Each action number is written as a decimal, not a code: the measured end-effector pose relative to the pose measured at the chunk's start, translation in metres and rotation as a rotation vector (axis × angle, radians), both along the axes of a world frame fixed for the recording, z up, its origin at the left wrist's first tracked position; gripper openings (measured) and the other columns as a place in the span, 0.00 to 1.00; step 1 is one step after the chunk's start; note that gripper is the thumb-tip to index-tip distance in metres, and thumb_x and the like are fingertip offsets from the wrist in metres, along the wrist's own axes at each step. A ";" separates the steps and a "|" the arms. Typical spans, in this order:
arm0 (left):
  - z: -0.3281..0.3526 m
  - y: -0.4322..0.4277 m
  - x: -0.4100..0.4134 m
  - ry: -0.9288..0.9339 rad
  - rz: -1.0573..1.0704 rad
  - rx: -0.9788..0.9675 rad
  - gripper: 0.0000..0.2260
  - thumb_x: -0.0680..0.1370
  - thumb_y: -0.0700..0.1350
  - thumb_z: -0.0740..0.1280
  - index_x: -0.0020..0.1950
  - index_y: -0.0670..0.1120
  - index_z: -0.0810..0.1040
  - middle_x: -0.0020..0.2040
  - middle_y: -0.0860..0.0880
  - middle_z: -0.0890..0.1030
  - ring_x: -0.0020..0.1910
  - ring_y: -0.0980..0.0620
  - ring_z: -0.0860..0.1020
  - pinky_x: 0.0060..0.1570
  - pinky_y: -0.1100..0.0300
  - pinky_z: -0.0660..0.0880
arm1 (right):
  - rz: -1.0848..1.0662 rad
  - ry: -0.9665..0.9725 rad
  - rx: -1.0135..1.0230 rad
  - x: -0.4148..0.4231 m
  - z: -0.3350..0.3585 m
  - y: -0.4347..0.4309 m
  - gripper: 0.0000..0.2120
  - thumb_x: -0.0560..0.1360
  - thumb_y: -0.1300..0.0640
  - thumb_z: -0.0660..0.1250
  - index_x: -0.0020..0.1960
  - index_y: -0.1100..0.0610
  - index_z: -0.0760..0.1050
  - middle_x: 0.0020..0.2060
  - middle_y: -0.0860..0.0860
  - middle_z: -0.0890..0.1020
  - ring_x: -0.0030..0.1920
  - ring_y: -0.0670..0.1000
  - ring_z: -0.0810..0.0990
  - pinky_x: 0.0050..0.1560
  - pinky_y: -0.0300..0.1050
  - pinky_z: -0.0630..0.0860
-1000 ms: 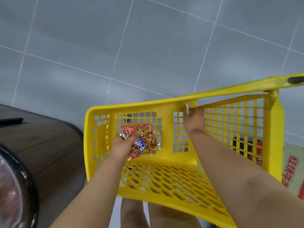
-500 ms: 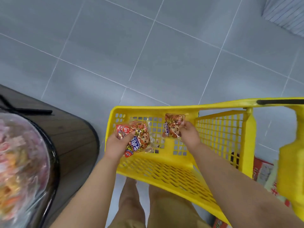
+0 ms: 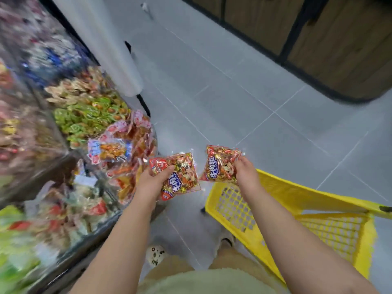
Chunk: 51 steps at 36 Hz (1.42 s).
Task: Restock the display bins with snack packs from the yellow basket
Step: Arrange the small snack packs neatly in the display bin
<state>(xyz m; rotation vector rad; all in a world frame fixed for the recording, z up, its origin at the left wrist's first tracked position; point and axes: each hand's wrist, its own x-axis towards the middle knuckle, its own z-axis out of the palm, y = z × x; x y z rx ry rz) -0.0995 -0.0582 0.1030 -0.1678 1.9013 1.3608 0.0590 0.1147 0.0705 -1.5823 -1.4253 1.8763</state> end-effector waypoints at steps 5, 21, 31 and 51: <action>0.032 -0.086 -0.047 0.024 0.154 0.046 0.16 0.71 0.46 0.76 0.55 0.45 0.78 0.40 0.47 0.86 0.39 0.47 0.85 0.38 0.49 0.82 | -0.058 0.078 -0.016 -0.069 0.031 -0.062 0.10 0.77 0.62 0.57 0.42 0.55 0.74 0.41 0.55 0.76 0.39 0.51 0.76 0.38 0.40 0.74; 0.086 -0.311 -0.148 0.091 0.472 0.093 0.15 0.71 0.48 0.77 0.52 0.47 0.77 0.40 0.45 0.86 0.38 0.44 0.85 0.38 0.44 0.82 | 0.401 0.239 -0.308 -0.257 0.088 -0.294 0.21 0.76 0.41 0.63 0.64 0.52 0.73 0.58 0.50 0.80 0.60 0.55 0.76 0.63 0.62 0.71; 0.088 -0.353 -0.176 0.099 0.684 0.126 0.20 0.69 0.50 0.77 0.55 0.45 0.75 0.40 0.47 0.86 0.37 0.46 0.85 0.32 0.52 0.80 | 0.240 0.296 -0.380 -0.309 0.106 -0.327 0.18 0.73 0.58 0.71 0.60 0.57 0.71 0.45 0.52 0.81 0.41 0.50 0.81 0.38 0.45 0.78; 0.107 -0.339 -0.279 0.253 0.850 0.108 0.41 0.53 0.61 0.79 0.61 0.45 0.75 0.56 0.42 0.82 0.54 0.39 0.81 0.57 0.38 0.76 | 0.561 0.115 0.081 -0.497 0.107 -0.287 0.14 0.73 0.63 0.69 0.55 0.59 0.69 0.51 0.58 0.79 0.43 0.53 0.77 0.47 0.48 0.76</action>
